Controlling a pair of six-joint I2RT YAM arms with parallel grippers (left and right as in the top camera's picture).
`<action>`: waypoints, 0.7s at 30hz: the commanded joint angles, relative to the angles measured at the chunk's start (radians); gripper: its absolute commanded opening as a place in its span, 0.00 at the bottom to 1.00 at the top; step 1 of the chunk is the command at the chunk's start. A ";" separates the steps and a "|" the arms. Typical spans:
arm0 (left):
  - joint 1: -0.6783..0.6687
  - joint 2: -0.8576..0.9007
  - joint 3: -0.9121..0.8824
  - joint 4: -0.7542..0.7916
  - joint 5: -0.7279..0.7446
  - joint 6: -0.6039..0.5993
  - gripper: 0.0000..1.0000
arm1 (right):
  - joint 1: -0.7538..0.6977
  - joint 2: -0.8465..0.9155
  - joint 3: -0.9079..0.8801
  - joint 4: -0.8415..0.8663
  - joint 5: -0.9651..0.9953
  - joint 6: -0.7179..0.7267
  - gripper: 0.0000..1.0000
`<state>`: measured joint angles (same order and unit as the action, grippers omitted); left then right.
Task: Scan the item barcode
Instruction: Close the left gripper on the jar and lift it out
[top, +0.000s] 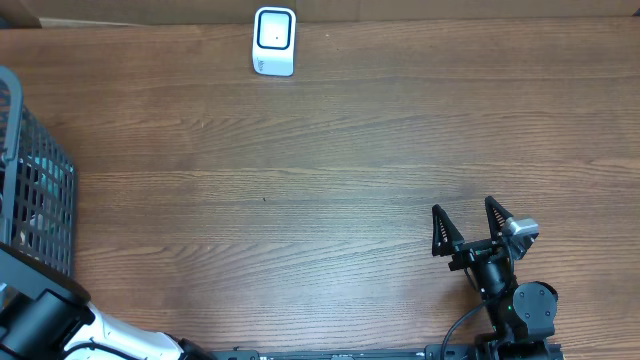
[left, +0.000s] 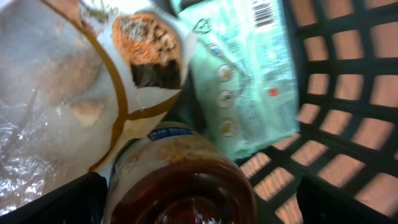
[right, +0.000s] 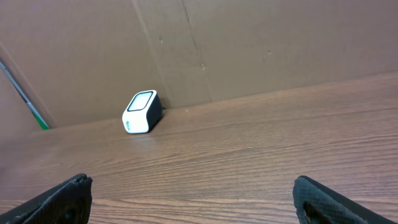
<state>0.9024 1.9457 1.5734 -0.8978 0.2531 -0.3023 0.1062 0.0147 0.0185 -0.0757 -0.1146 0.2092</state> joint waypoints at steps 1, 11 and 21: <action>-0.014 0.063 0.011 -0.030 -0.031 0.034 1.00 | 0.006 -0.012 -0.011 0.004 0.013 -0.005 1.00; -0.013 0.097 0.014 -0.067 -0.066 0.034 0.72 | 0.006 -0.012 -0.011 0.004 0.013 -0.005 1.00; -0.014 0.096 0.122 -0.153 -0.061 0.033 0.55 | 0.006 -0.012 -0.011 0.004 0.013 -0.005 1.00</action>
<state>0.8970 2.0315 1.5997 -1.0035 0.1883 -0.2840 0.1062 0.0147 0.0185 -0.0757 -0.1146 0.2089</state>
